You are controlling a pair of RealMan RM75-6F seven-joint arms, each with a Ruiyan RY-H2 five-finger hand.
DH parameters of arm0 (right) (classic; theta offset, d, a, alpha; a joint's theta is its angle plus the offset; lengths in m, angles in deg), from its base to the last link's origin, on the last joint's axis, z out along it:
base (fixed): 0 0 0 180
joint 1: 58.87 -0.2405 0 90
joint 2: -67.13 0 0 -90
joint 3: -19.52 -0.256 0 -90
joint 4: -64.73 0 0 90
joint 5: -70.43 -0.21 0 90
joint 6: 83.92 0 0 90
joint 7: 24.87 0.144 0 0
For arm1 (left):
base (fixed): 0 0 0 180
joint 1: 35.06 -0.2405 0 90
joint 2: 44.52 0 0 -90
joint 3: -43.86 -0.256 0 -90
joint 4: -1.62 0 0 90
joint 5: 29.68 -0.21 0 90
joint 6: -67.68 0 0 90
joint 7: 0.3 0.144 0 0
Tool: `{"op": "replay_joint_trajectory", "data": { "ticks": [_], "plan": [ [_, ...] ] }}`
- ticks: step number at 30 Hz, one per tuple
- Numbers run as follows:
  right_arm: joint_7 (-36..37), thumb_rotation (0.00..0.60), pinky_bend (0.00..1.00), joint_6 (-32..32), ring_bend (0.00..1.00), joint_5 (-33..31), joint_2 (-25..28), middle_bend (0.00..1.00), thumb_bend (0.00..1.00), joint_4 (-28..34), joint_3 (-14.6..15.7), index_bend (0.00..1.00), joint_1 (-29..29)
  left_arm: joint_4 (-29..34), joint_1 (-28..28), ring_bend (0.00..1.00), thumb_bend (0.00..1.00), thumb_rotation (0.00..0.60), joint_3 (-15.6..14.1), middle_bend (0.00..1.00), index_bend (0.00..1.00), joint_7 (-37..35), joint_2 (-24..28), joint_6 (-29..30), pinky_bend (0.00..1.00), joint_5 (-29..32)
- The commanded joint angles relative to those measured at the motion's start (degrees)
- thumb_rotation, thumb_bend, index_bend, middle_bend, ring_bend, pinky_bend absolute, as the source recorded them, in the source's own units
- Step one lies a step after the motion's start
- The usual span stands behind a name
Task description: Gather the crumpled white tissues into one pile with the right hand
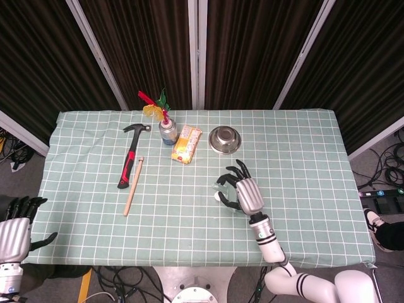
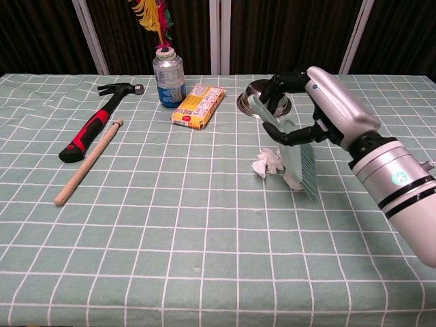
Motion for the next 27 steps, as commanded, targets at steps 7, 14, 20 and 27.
{"op": "replay_joint_trajectory", "data": {
  "ticks": [7, 14, 20, 27],
  "plan": [
    [0.76, 0.6, 0.04, 1.39, 0.21, 1.0, -1.45, 0.61, 0.63, -1.99, -0.21, 0.6, -1.05, -0.33, 0.06, 0.09, 0.12, 0.6, -0.05, 0.17, 0.2, -1.22, 0.07, -0.21, 0.07, -0.2],
    [0.51, 0.6, 0.04, 3.7, 0.21, 3.41, 7.06, 0.6, 0.64, 4.32, 3.3, 0.6, 1.96, -0.36, -0.02, 0.09, 0.12, 0.6, -0.2, 0.17, 0.2, -1.47, 0.14, -0.12, 0.07, -0.45],
    [-0.52, 0.6, 0.04, 0.69, 0.21, 2.45, 19.45, 0.61, 0.64, 11.92, 3.93, 0.6, 2.99, -0.06, 0.03, 0.09, 0.12, 0.6, -0.21, 0.17, 0.2, -1.23, 0.29, 0.16, 0.07, -0.93],
    [-4.35, 0.6, 0.04, -11.19, 0.19, -0.21, 30.02, 0.6, 0.63, 10.9, 5.41, 0.6, 0.4, 0.93, 0.17, 0.09, 0.12, 0.6, -0.18, 0.17, 0.2, -0.1, 0.45, 0.36, 0.07, -1.29]
  ]
}}
